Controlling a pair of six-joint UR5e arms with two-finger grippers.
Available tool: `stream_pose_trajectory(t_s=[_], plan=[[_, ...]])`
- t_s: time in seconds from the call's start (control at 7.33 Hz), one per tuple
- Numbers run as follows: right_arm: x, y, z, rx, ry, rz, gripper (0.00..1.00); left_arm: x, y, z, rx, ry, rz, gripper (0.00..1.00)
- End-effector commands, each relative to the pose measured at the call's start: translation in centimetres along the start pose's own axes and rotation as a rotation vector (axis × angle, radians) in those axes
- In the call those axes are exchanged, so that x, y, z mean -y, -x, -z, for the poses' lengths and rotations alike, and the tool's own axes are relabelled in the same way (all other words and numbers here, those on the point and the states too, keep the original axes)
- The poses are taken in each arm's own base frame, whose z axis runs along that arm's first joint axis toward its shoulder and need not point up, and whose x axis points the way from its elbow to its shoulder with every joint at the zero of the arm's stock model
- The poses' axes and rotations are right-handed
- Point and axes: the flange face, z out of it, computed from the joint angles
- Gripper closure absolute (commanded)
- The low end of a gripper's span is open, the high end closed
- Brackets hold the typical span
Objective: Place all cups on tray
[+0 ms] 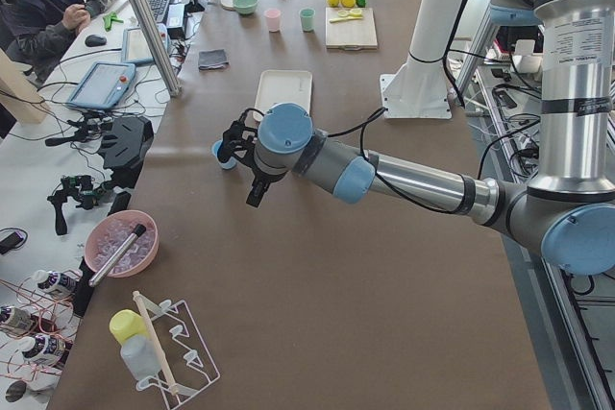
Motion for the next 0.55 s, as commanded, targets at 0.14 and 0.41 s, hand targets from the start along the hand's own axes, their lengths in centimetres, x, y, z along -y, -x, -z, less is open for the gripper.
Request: stream_pose_trajectory(t_s=[0.14, 0.41], plan=[[2.6, 8.0, -4.4, -0.010, 0.038, -0.127, 0.00, 0.1, -5.7, -9.6, 0.038, 0.058, 0.153, 0.01], [2.5, 10.6, -6.2, -0.044, 0.043, -0.139, 0.00, -1.7, -11.6, -17.7, 0.106, 0.084, 0.210, 0.01]])
